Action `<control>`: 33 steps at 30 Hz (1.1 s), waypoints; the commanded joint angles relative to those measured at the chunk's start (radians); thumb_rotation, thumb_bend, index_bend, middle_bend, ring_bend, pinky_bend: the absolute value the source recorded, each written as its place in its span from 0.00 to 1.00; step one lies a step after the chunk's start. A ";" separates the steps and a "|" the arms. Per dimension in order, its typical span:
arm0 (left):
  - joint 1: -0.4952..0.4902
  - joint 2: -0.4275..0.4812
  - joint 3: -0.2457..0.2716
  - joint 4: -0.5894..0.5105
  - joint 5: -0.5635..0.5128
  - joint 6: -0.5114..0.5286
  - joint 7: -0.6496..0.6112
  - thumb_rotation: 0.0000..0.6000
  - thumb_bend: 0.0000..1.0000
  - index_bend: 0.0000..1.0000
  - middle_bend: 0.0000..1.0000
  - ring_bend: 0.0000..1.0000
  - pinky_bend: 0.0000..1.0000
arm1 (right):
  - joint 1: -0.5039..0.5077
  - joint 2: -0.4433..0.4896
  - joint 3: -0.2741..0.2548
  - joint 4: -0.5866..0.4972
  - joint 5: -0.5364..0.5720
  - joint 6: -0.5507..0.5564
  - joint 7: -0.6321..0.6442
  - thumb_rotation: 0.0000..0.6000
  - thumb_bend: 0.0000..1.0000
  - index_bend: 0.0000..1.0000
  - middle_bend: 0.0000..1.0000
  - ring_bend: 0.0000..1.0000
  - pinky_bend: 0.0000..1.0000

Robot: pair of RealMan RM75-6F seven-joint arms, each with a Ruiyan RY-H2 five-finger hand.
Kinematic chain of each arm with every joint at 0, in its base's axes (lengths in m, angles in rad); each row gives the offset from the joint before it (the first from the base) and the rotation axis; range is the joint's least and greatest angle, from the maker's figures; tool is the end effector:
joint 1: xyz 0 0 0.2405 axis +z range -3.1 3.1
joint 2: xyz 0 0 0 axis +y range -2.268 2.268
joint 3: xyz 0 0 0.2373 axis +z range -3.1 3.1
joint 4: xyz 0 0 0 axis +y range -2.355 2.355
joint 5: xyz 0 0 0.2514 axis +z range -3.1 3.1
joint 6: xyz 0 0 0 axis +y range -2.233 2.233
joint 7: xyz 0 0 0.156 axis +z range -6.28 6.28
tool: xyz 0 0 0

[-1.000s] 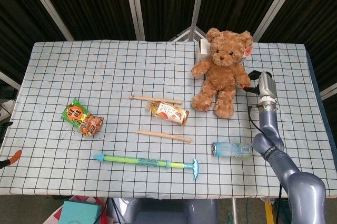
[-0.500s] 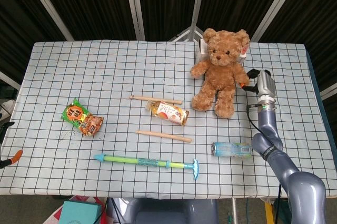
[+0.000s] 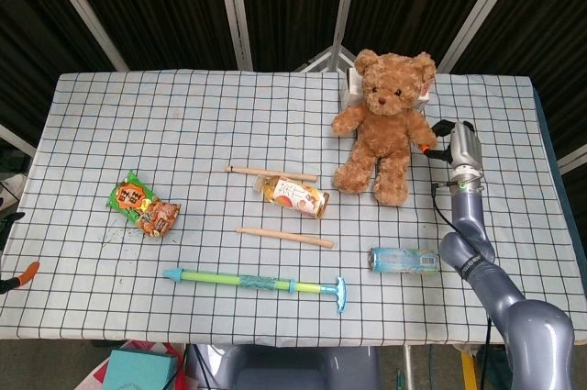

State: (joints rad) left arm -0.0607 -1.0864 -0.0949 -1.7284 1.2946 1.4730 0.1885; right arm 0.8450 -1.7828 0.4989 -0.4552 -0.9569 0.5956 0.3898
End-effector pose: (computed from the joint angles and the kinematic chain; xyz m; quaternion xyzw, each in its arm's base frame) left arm -0.3174 0.1939 0.1257 -0.5455 -0.4058 -0.3198 0.6599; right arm -0.2893 -0.5086 0.0427 0.4057 -0.5941 0.4472 0.5315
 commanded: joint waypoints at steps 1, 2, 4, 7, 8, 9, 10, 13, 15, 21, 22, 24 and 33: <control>0.000 -0.001 0.000 0.000 0.000 0.000 0.002 1.00 0.31 0.19 0.00 0.00 0.12 | -0.004 0.005 -0.001 -0.006 -0.002 0.004 -0.007 1.00 0.38 0.56 0.52 0.35 0.00; 0.000 -0.001 0.000 -0.001 0.000 0.000 0.002 1.00 0.31 0.19 0.00 0.00 0.12 | -0.006 0.005 -0.003 -0.004 -0.001 0.002 -0.010 1.00 0.38 0.56 0.52 0.35 0.00; 0.000 -0.001 0.000 -0.001 0.000 0.002 0.001 1.00 0.31 0.19 0.00 0.00 0.12 | -0.012 0.002 -0.003 0.001 0.005 -0.005 -0.015 1.00 0.38 0.56 0.52 0.35 0.00; 0.001 0.000 0.000 0.000 -0.001 0.002 0.000 1.00 0.31 0.19 0.00 0.00 0.12 | -0.016 -0.001 -0.002 0.006 0.009 -0.011 -0.014 1.00 0.38 0.56 0.52 0.35 0.00; 0.000 0.000 -0.001 0.000 -0.002 0.001 -0.001 1.00 0.31 0.19 0.00 0.00 0.12 | -0.016 -0.002 -0.002 0.007 0.008 -0.011 -0.014 1.00 0.38 0.56 0.52 0.35 0.00; 0.000 0.000 -0.001 0.001 -0.003 0.000 -0.001 1.00 0.31 0.19 0.00 0.00 0.12 | -0.016 -0.002 -0.001 0.007 0.008 -0.011 -0.013 1.00 0.38 0.56 0.52 0.35 0.00; -0.001 0.000 -0.001 0.000 -0.004 -0.001 0.000 1.00 0.31 0.19 0.00 0.00 0.12 | -0.015 0.000 -0.001 0.005 0.006 -0.011 -0.011 1.00 0.38 0.56 0.52 0.35 0.00; -0.002 0.000 -0.001 -0.001 -0.003 -0.002 0.002 1.00 0.31 0.19 0.00 0.00 0.12 | -0.014 0.005 -0.002 0.001 0.002 -0.011 -0.009 1.00 0.38 0.55 0.52 0.35 0.00; -0.001 -0.001 -0.001 -0.001 -0.002 0.000 0.002 1.00 0.31 0.19 0.00 0.00 0.12 | -0.013 0.009 -0.002 -0.002 0.000 -0.015 -0.009 1.00 0.38 0.50 0.52 0.35 0.00; 0.000 0.000 -0.001 -0.001 -0.003 0.001 -0.001 1.00 0.31 0.19 0.00 0.00 0.12 | -0.022 0.032 -0.014 -0.029 0.002 -0.060 -0.032 1.00 0.33 0.13 0.32 0.19 0.00; 0.000 0.001 0.000 -0.001 -0.002 0.001 -0.002 1.00 0.31 0.19 0.00 0.00 0.12 | -0.025 0.039 -0.016 -0.038 0.004 -0.071 -0.037 1.00 0.32 0.10 0.29 0.17 0.00; 0.000 0.001 0.000 -0.001 -0.002 0.000 -0.003 1.00 0.31 0.19 0.00 0.00 0.12 | -0.030 0.054 -0.016 -0.057 0.010 -0.086 -0.040 1.00 0.31 0.06 0.25 0.13 0.00; -0.001 0.004 -0.001 -0.001 -0.002 -0.002 -0.009 1.00 0.31 0.19 0.00 0.00 0.12 | -0.097 0.153 -0.048 -0.178 0.011 -0.114 -0.073 1.00 0.31 0.00 0.20 0.07 0.00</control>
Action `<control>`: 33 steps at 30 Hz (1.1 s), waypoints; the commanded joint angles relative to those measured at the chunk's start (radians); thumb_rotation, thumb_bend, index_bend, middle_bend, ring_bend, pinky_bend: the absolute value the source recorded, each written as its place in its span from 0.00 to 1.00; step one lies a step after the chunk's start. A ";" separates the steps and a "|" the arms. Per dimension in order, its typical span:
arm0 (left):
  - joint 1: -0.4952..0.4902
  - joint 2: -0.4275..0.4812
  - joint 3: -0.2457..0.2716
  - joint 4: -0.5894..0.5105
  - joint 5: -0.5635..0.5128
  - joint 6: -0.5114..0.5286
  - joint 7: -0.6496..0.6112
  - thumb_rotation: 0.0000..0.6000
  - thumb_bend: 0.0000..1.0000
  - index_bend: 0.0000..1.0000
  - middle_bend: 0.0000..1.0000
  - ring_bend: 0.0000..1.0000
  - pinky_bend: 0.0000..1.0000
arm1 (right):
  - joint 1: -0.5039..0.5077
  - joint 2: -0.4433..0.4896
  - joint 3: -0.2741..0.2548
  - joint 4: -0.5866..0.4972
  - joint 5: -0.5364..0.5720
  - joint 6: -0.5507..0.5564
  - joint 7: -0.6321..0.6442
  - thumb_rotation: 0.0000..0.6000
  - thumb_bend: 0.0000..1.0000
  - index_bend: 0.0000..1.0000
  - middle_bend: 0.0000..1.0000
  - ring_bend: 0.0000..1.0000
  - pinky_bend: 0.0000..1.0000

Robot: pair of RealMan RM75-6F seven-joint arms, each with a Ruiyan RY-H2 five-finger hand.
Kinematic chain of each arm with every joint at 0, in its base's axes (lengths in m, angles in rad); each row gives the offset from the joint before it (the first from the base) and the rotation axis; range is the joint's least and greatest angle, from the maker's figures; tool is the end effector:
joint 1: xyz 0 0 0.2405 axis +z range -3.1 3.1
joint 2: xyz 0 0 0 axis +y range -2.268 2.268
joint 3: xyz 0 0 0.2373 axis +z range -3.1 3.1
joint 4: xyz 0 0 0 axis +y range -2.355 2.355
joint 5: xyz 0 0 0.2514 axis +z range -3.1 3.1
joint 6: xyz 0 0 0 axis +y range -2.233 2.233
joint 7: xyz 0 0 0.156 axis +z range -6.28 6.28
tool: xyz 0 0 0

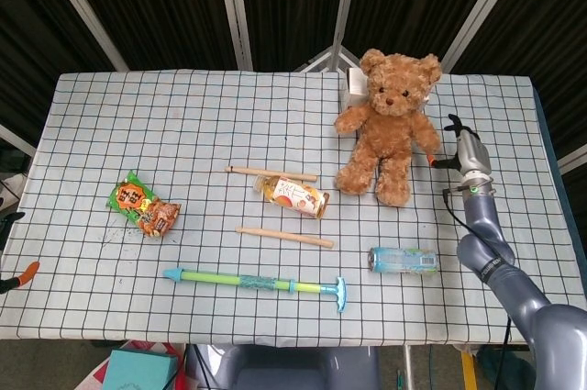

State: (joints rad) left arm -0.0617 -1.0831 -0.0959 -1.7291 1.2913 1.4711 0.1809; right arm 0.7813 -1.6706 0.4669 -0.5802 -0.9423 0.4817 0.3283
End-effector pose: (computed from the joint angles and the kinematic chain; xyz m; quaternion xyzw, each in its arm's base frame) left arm -0.3178 0.1944 0.1267 -0.5437 -0.4078 -0.3211 0.6595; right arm -0.3117 -0.4956 0.0500 0.4369 -0.6198 0.3897 0.5226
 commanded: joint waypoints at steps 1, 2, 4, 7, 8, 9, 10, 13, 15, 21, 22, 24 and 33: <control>0.000 0.001 0.001 0.000 0.002 0.000 -0.003 1.00 0.31 0.19 0.00 0.00 0.12 | -0.054 0.067 -0.024 -0.094 -0.009 0.008 -0.011 1.00 0.31 0.00 0.20 0.07 0.00; 0.000 0.002 0.002 0.000 0.003 0.000 -0.004 1.00 0.31 0.19 0.00 0.00 0.12 | -0.072 0.088 -0.030 -0.129 -0.016 0.013 -0.010 1.00 0.31 0.00 0.20 0.07 0.00; 0.001 0.003 0.003 -0.001 0.006 -0.001 -0.008 1.00 0.31 0.19 0.00 0.00 0.12 | -0.122 0.154 -0.050 -0.236 -0.039 0.031 -0.005 1.00 0.31 0.00 0.20 0.07 0.00; 0.001 0.005 0.004 -0.001 0.008 -0.002 -0.013 1.00 0.31 0.19 0.00 0.00 0.12 | -0.214 0.250 -0.072 -0.408 -0.084 0.128 0.009 1.00 0.31 0.00 0.20 0.07 0.00; 0.001 0.006 0.004 -0.001 0.010 -0.002 -0.015 1.00 0.31 0.19 0.00 0.00 0.12 | -0.261 0.293 -0.086 -0.484 -0.108 0.183 0.012 1.00 0.31 0.02 0.20 0.07 0.00; 0.001 0.007 0.005 -0.002 0.011 -0.003 -0.017 1.00 0.31 0.19 0.00 0.00 0.12 | -0.291 0.319 -0.096 -0.534 -0.124 0.219 0.014 1.00 0.31 0.04 0.20 0.07 0.00; 0.001 0.008 0.006 -0.002 0.013 -0.004 -0.020 1.00 0.31 0.19 0.00 0.00 0.12 | -0.323 0.347 -0.107 -0.584 -0.141 0.259 0.015 1.00 0.31 0.06 0.20 0.07 0.00; 0.003 0.012 0.011 -0.003 0.025 -0.002 -0.028 1.00 0.31 0.19 0.00 0.00 0.12 | -0.441 0.469 -0.180 -0.772 -0.222 0.378 -0.015 1.00 0.31 0.09 0.20 0.09 0.00; 0.005 0.014 0.014 -0.005 0.034 0.001 -0.034 1.00 0.31 0.20 0.00 0.00 0.12 | -0.509 0.531 -0.231 -0.863 -0.271 0.463 -0.064 1.00 0.31 0.09 0.20 0.10 0.00; 0.012 0.019 0.024 -0.006 0.053 0.010 -0.044 1.00 0.31 0.21 0.00 0.00 0.12 | -0.654 0.563 -0.344 -0.971 -0.385 0.721 -0.268 1.00 0.31 0.09 0.20 0.10 0.00; 0.013 0.019 0.025 -0.007 0.054 0.011 -0.043 1.00 0.31 0.21 0.00 0.00 0.12 | -0.668 0.555 -0.350 -0.972 -0.398 0.756 -0.284 1.00 0.31 0.09 0.20 0.10 0.00; 0.015 0.020 0.028 -0.010 0.061 0.015 -0.042 1.00 0.31 0.21 0.00 0.00 0.12 | -0.691 0.543 -0.362 -0.968 -0.433 0.826 -0.324 1.00 0.31 0.09 0.19 0.10 0.00; 0.015 0.018 0.033 -0.007 0.078 0.017 -0.039 1.00 0.31 0.21 0.00 0.00 0.12 | -0.746 0.533 -0.367 -0.976 -0.474 0.991 -0.481 1.00 0.31 0.04 0.13 0.06 0.00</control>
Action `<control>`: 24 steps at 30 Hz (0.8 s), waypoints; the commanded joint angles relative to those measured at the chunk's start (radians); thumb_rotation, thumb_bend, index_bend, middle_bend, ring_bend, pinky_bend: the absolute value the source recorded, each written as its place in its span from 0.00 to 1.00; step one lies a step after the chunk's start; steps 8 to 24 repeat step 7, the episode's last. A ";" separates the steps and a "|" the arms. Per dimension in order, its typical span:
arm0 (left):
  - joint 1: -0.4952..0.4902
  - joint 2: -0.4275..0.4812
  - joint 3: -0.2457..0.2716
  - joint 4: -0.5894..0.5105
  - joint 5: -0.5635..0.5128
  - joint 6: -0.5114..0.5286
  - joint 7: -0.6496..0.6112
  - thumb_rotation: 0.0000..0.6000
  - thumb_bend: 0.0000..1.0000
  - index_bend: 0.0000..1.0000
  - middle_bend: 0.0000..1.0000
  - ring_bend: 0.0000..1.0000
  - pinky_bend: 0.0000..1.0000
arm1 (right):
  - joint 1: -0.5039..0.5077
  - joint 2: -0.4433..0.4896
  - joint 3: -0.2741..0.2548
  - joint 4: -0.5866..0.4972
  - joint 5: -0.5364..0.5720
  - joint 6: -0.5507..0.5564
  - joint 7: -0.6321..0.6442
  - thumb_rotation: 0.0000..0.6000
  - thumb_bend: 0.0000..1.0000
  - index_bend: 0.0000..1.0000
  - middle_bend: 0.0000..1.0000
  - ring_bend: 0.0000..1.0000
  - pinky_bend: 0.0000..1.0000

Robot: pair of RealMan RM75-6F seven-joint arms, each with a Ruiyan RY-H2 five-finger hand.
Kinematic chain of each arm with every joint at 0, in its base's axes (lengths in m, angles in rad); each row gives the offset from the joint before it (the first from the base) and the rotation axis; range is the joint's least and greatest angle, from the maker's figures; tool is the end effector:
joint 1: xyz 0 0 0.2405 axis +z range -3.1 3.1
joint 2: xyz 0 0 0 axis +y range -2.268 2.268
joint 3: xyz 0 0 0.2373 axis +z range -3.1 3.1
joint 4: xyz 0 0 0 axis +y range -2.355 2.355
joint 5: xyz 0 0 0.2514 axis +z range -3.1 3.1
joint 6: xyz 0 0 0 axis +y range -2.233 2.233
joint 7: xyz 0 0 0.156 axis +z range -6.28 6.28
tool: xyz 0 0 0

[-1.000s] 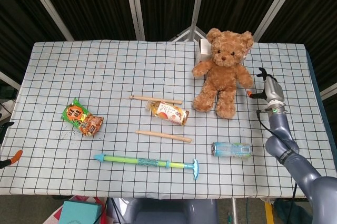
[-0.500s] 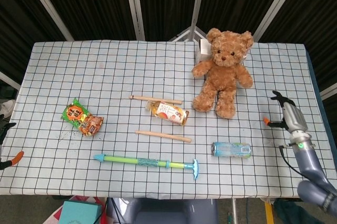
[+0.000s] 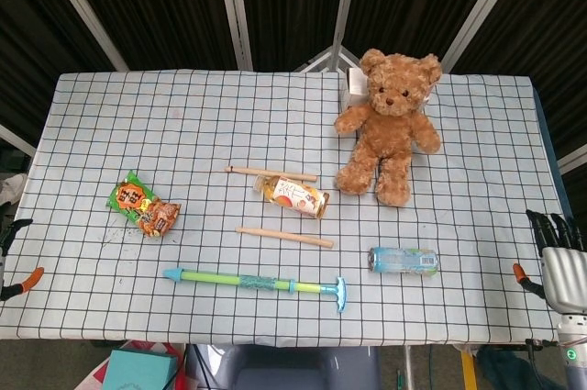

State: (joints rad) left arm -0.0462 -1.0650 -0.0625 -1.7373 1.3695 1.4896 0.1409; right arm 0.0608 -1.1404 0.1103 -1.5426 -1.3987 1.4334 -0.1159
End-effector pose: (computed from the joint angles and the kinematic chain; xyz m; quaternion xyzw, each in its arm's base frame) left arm -0.3118 0.1832 0.1256 -0.5611 -0.4044 -0.3362 0.6393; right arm -0.3408 -0.2023 0.1234 0.5819 -0.3689 0.3199 0.6504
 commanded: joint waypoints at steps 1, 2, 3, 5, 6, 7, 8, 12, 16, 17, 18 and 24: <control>-0.002 -0.001 0.000 0.001 0.001 -0.003 0.001 1.00 0.31 0.21 0.00 0.00 0.12 | -0.029 0.005 -0.008 -0.018 -0.017 0.050 -0.039 1.00 0.31 0.03 0.13 0.06 0.00; -0.003 -0.001 0.000 0.002 0.002 -0.004 0.002 1.00 0.31 0.21 0.00 0.00 0.12 | -0.031 0.007 -0.006 -0.020 -0.020 0.059 -0.040 1.00 0.31 0.03 0.13 0.06 0.00; -0.003 -0.002 0.000 0.003 0.001 -0.004 0.004 1.00 0.31 0.21 0.00 0.00 0.12 | -0.034 0.009 -0.005 -0.021 -0.026 0.070 -0.041 1.00 0.31 0.03 0.13 0.06 0.00; -0.004 -0.004 -0.001 0.003 -0.001 -0.006 0.008 1.00 0.31 0.21 0.00 0.00 0.12 | -0.038 0.013 -0.004 -0.024 -0.032 0.086 -0.043 1.00 0.31 0.03 0.13 0.06 0.00; -0.005 -0.005 -0.001 0.003 -0.001 -0.007 0.009 1.00 0.31 0.21 0.00 0.00 0.12 | -0.039 0.014 -0.003 -0.025 -0.033 0.090 -0.040 1.00 0.31 0.03 0.13 0.06 0.00; -0.005 -0.005 -0.001 0.003 -0.002 -0.008 0.010 1.00 0.31 0.21 0.00 0.00 0.12 | -0.041 0.016 -0.003 -0.028 -0.033 0.093 -0.032 1.00 0.31 0.03 0.13 0.06 0.00; -0.005 -0.005 -0.001 0.003 -0.002 -0.008 0.010 1.00 0.31 0.21 0.00 0.00 0.12 | -0.041 0.016 -0.003 -0.028 -0.033 0.093 -0.032 1.00 0.31 0.03 0.13 0.06 0.00; -0.005 -0.005 -0.001 0.003 -0.002 -0.008 0.010 1.00 0.31 0.21 0.00 0.00 0.12 | -0.041 0.016 -0.003 -0.028 -0.033 0.093 -0.032 1.00 0.31 0.03 0.13 0.06 0.00; -0.005 -0.005 -0.001 0.003 -0.002 -0.008 0.010 1.00 0.31 0.21 0.00 0.00 0.12 | -0.041 0.016 -0.003 -0.028 -0.033 0.093 -0.032 1.00 0.31 0.03 0.13 0.06 0.00; -0.005 -0.005 -0.001 0.003 -0.002 -0.008 0.010 1.00 0.31 0.21 0.00 0.00 0.12 | -0.041 0.016 -0.003 -0.028 -0.033 0.093 -0.032 1.00 0.31 0.03 0.13 0.06 0.00; -0.005 -0.005 -0.001 0.003 -0.002 -0.008 0.010 1.00 0.31 0.21 0.00 0.00 0.12 | -0.041 0.016 -0.003 -0.028 -0.033 0.093 -0.032 1.00 0.31 0.03 0.13 0.06 0.00; -0.005 -0.005 -0.001 0.003 -0.002 -0.008 0.010 1.00 0.31 0.21 0.00 0.00 0.12 | -0.041 0.016 -0.003 -0.028 -0.033 0.093 -0.032 1.00 0.31 0.03 0.13 0.06 0.00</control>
